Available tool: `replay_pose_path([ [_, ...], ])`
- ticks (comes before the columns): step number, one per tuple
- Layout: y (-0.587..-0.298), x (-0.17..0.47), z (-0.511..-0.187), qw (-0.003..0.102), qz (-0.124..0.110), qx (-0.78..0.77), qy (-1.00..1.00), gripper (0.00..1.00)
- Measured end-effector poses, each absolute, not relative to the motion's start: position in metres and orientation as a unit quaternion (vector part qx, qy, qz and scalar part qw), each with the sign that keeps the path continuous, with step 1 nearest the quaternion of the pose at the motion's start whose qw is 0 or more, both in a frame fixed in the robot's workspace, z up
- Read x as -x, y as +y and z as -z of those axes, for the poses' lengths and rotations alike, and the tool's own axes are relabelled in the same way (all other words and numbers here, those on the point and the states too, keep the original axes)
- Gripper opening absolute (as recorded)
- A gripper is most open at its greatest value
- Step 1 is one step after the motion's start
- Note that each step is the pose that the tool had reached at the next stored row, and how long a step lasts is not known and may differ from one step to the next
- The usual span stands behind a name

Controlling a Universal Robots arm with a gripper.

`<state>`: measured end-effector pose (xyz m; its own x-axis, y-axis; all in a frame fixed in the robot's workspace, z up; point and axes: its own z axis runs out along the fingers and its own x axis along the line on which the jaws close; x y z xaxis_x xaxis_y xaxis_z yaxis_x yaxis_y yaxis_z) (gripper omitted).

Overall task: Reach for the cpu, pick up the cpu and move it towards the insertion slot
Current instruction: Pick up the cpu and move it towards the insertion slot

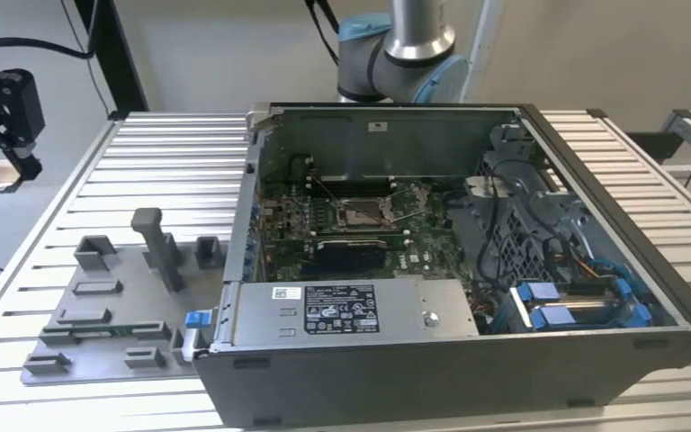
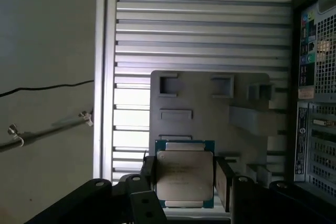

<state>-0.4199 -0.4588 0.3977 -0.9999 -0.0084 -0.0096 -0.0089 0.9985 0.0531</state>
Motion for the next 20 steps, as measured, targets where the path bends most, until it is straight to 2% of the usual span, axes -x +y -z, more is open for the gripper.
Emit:
replay_pose_path([
  [20, -0.457, 0.337, -0.398, 0.005, -0.027, 0.004, 1.000, 0.00],
])
